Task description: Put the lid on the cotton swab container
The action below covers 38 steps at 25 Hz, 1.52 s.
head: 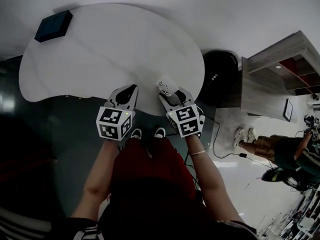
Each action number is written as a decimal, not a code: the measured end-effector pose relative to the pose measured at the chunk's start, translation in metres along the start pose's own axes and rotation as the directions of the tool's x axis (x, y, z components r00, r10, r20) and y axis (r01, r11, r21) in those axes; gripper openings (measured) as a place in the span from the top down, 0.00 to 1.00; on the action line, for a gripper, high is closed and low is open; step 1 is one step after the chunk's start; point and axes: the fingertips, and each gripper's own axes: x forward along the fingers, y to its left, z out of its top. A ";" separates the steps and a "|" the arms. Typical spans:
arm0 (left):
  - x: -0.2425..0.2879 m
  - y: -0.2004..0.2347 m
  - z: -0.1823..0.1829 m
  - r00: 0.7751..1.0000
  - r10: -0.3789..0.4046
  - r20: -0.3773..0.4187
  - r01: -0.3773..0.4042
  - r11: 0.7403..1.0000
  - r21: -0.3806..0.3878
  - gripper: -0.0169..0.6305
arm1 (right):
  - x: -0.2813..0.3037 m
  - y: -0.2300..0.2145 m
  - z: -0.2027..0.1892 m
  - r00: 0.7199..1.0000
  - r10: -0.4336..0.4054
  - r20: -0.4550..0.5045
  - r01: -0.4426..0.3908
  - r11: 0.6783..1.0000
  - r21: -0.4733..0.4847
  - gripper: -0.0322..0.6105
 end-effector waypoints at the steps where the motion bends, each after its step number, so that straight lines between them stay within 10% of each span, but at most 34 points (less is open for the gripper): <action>1: 0.000 0.001 0.001 1.000 0.001 0.002 -0.001 1.000 0.000 0.93 | 0.000 0.000 0.000 1.000 -0.002 0.001 0.002 1.000 -0.003 0.61; 19: 0.013 -0.033 0.066 0.986 -0.154 0.070 0.143 0.979 0.149 0.93 | -0.023 0.012 0.011 0.999 -0.030 0.039 0.030 0.999 -0.010 0.62; 38: 0.045 -0.125 0.110 0.905 -0.421 -0.067 0.411 0.822 0.393 0.93 | -0.054 0.001 0.023 0.984 -0.159 0.085 0.159 0.987 0.007 0.62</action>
